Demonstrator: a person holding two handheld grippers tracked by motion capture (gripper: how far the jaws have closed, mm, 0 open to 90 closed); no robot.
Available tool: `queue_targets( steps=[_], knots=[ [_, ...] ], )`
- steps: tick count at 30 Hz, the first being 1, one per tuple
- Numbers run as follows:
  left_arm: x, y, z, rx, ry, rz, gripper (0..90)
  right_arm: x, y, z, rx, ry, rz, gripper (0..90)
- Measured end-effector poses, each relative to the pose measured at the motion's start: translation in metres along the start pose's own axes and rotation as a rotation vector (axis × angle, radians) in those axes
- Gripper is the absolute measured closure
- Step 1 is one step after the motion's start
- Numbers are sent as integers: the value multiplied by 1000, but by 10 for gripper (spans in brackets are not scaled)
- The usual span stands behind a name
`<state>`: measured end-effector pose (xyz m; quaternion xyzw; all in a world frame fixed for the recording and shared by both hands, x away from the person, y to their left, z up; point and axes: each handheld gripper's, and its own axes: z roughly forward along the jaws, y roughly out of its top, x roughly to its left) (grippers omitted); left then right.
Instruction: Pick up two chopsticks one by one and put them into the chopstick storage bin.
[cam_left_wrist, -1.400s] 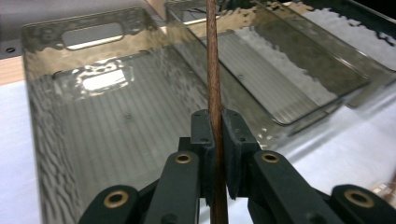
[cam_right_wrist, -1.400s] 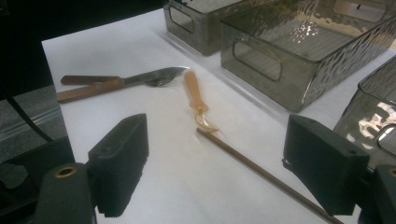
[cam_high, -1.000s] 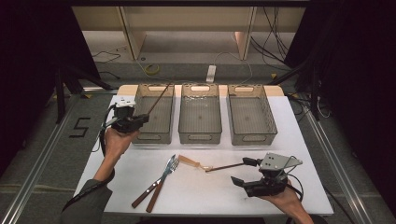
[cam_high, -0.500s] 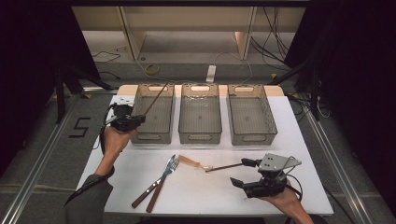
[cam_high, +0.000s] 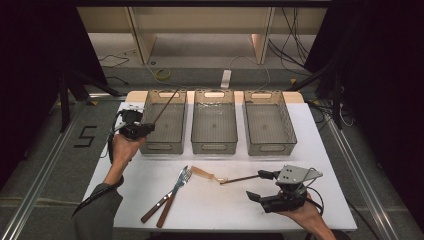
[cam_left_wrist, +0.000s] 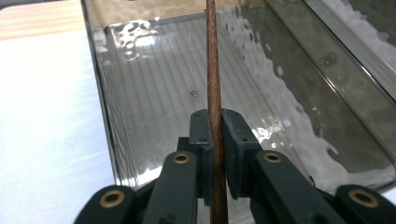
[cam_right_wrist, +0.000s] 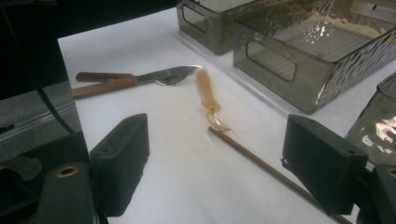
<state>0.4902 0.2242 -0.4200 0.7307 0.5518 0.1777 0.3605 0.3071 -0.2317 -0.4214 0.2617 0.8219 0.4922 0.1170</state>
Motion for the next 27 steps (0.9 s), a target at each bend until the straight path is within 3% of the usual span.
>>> queue_targets(
  steps=[1, 2, 3, 5, 9, 16, 17, 24, 27],
  knots=[
    [0, 1, 0, 11, -12, -11, 630, 0, 0, 0, 1, -2, -2, 235],
    [0, 1, 0, 11, -12, -11, 587, 0, 0, 0, 1, -2, -2, 235],
    [-1, 1, -1, 9, -14, -8, 587, 0, 0, 0, 0, -1, -1, 236],
    [-3, 1, -3, 7, -26, -12, 486, 0, 0, 0, 0, 0, -1, 236],
    [-6, 0, -13, -11, -53, -27, 388, 0, 1, -1, 5, 2, -2, 235],
    [-15, -12, -34, -61, -79, -29, 295, -2, 1, 3, 42, 10, -30, 234],
    [-19, -16, -39, -71, -97, -14, 267, -3, 3, 4, 60, 6, -47, 234],
    [-33, -29, -48, -112, -134, 12, 208, -11, 11, 7, 117, -19, -97, 234],
    [-41, -36, -51, -132, -169, 16, 192, -19, 15, 9, 154, -24, -114, 237]
  ],
)
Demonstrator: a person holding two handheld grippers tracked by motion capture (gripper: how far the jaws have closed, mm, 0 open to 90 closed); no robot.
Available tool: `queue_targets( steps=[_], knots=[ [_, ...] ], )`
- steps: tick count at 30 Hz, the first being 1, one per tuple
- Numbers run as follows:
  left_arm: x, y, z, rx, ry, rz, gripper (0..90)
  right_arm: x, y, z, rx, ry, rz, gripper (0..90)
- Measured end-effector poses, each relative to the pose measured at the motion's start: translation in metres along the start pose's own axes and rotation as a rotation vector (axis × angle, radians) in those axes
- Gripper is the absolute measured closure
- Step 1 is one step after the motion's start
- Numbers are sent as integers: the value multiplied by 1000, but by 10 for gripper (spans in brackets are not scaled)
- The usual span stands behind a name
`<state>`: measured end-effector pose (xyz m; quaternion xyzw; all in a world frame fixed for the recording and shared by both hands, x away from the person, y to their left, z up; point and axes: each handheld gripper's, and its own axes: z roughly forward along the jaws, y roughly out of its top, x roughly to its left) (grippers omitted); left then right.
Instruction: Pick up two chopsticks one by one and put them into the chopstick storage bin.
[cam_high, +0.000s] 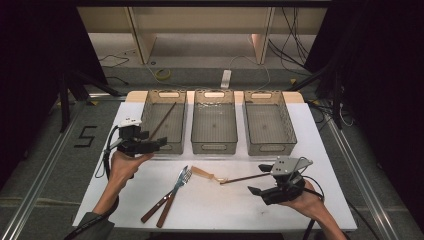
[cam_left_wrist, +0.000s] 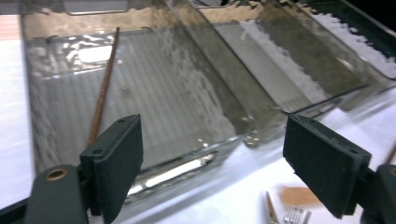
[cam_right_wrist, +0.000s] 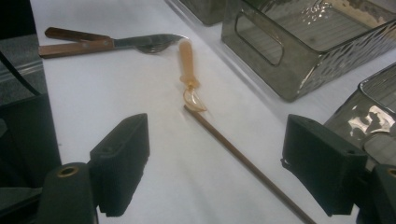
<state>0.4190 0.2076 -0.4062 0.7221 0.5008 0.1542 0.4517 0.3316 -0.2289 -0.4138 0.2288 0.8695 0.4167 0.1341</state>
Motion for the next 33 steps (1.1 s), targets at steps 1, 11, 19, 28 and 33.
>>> queue_targets(
  steps=[1, 11, 19, 28, 33],
  knots=[
    [0, 0, 0, 0, 0, 0, 191, 0, 0, 0, 0, 0, 0, 237],
    [-21, -14, -11, -29, -70, 11, 171, -15, 15, 13, 108, 0, -44, 260],
    [-31, -27, -18, -34, -98, 38, 158, -26, 29, 34, 226, 42, -65, 267],
    [-40, -42, -23, -35, -120, 84, 156, -36, 35, 53, 388, 36, -133, 304],
    [-46, -45, -29, -35, -133, 104, 155, -41, 33, 61, 467, 34, -146, 349]
  ],
)
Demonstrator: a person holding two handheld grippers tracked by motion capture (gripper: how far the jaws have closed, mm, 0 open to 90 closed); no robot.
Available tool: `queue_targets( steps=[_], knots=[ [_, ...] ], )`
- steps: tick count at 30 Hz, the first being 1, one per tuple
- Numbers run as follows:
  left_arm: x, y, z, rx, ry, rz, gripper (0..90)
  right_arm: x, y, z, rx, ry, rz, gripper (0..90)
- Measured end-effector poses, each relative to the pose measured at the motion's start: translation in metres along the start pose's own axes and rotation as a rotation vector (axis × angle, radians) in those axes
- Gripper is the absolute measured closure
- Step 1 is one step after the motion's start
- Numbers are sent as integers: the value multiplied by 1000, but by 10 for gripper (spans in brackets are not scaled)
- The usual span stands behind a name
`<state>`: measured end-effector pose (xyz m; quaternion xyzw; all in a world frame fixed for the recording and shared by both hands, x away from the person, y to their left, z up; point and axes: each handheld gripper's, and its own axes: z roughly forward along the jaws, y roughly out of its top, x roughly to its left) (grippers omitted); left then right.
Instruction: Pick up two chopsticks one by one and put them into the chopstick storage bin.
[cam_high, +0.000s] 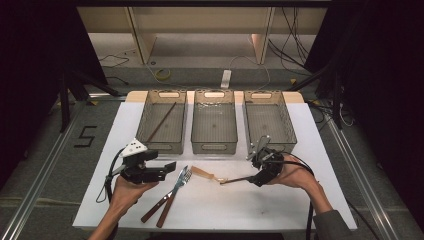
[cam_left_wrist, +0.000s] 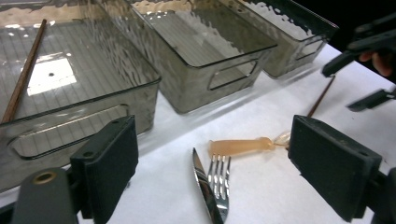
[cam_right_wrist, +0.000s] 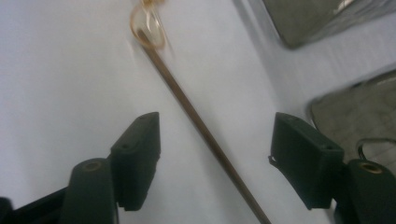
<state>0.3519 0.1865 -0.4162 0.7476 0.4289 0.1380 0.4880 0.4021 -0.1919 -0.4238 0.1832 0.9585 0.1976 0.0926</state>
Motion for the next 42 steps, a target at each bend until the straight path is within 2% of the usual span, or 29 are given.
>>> queue_targets(
  steps=[1, 6, 7, 11, 12, 13, 19, 37, 42],
  knots=[
    [-2, -1, -1, 0, 2, 9, 154, -2, -1, 2, 19, -5, -18, 358],
    [-5, -6, -1, 15, 5, 31, 154, -14, -4, 13, 67, 15, 1, 431],
    [-5, -6, -1, 21, 8, 38, 154, -18, -5, 16, 95, 18, 4, 448],
    [-5, -8, -1, 26, 12, 44, 154, -21, -7, 20, 123, 11, -16, 468],
    [-6, -8, -1, 26, 11, 42, 153, -20, -7, 20, 136, 11, -8, 474],
    [-6, -8, -2, 24, 10, 41, 153, -21, -8, 21, 144, 10, -24, 482],
    [-7, -9, -6, 22, 4, 47, 153, -25, -11, 25, 194, 21, -18, 539],
    [-11, -12, -5, 28, 2, 58, 153, -27, -12, 31, 260, 66, -15, 694],
    [-12, -12, -5, 28, 5, 72, 153, -25, -11, 31, 264, 60, -23, 707]
  ],
)
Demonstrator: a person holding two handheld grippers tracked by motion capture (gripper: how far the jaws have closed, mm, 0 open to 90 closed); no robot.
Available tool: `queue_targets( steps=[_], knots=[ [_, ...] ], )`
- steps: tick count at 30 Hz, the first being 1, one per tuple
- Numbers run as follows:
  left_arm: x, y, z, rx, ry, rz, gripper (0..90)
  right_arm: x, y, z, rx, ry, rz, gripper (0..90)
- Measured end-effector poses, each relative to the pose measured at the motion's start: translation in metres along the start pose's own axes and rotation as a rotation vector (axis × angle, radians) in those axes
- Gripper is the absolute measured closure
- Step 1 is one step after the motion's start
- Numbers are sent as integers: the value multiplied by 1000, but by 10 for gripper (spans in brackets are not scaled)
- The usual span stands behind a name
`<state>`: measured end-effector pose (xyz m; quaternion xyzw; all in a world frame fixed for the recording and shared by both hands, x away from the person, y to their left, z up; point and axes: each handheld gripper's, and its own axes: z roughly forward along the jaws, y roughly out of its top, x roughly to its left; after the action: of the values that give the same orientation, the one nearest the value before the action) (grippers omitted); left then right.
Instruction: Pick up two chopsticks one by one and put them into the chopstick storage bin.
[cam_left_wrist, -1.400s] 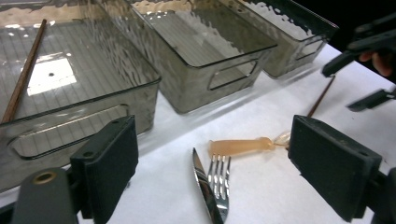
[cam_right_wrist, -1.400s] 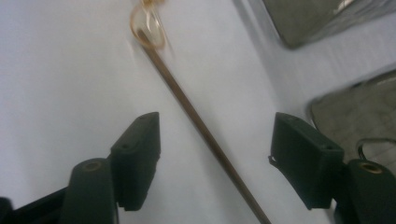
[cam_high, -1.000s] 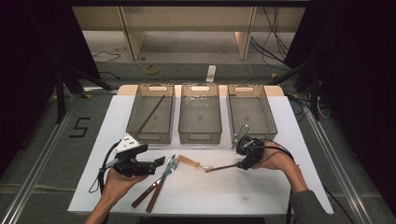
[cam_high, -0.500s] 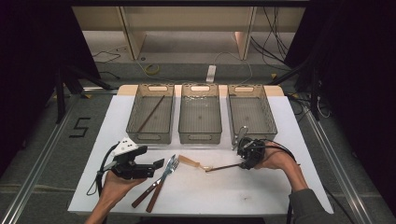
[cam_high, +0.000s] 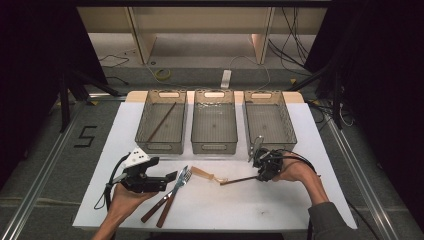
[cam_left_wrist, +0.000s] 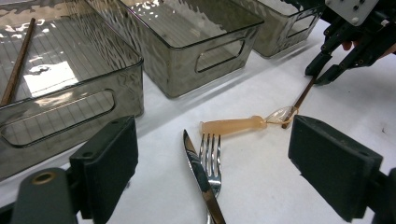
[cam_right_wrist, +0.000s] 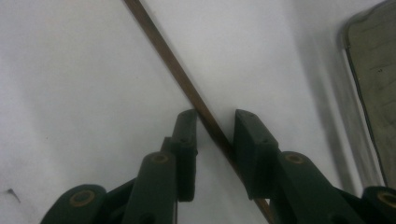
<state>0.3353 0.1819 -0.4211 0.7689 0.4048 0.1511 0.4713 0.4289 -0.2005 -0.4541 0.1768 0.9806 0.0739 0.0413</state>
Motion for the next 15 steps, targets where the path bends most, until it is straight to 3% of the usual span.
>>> queue_targets(
  steps=[15],
  knots=[
    [0, 0, 0, 3, -1, 0, 154, 14, 0, -1, 62, 1, -126, 806]
  ],
)
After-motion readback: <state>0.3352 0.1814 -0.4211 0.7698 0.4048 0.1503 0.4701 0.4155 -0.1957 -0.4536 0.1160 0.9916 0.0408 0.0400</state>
